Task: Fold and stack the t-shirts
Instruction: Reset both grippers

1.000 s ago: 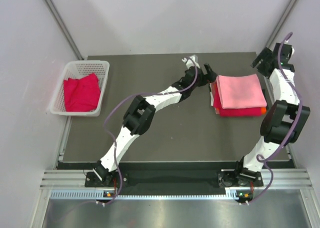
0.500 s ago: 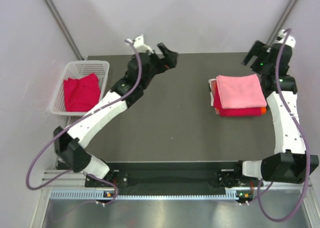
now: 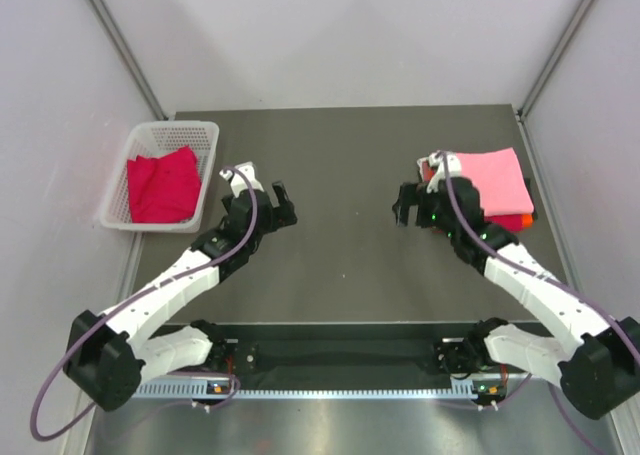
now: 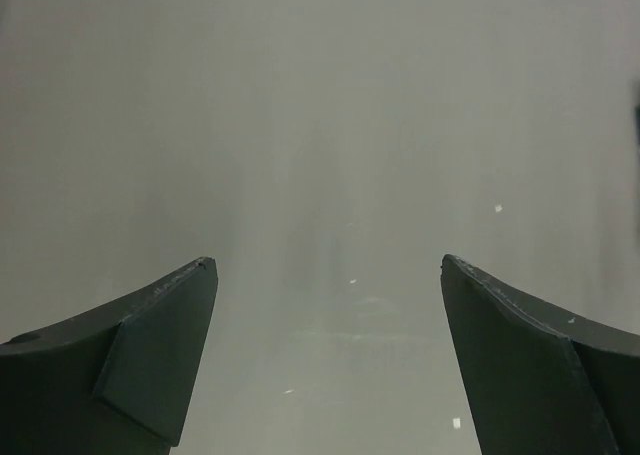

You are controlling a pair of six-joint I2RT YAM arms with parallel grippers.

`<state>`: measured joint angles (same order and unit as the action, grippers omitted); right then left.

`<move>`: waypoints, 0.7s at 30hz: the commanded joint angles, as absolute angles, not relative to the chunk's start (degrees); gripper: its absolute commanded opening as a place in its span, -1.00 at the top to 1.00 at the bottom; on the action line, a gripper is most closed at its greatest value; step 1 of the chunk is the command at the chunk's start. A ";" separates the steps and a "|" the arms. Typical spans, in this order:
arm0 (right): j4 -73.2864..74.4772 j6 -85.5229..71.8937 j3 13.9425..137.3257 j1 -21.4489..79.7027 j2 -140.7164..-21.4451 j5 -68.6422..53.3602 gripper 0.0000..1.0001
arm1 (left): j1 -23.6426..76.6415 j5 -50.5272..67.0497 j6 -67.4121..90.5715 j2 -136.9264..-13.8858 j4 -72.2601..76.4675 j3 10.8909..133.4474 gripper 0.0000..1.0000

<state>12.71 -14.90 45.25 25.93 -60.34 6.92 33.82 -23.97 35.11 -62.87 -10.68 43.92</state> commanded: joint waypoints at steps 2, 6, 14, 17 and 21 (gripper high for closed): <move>-5.95 -13.88 35.70 30.06 -55.81 6.95 -0.99 | 33.75 -27.94 31.82 -57.84 -4.57 38.34 -0.95; -14.14 -14.06 27.53 30.59 -57.21 7.03 -0.99 | 33.75 -31.98 30.32 -54.59 -3.43 33.32 -0.98; -17.49 -15.56 26.46 30.59 -62.49 7.73 -1.00 | 33.75 -33.14 30.32 -53.26 3.17 25.92 -0.96; -18.02 -15.29 26.28 30.50 -61.70 7.21 -0.99 | 33.75 -32.78 30.67 -53.61 3.07 26.02 -0.97; -17.93 -15.56 25.75 30.59 -60.73 7.56 -0.99 | 33.75 -33.22 30.41 -52.82 2.64 25.84 -0.97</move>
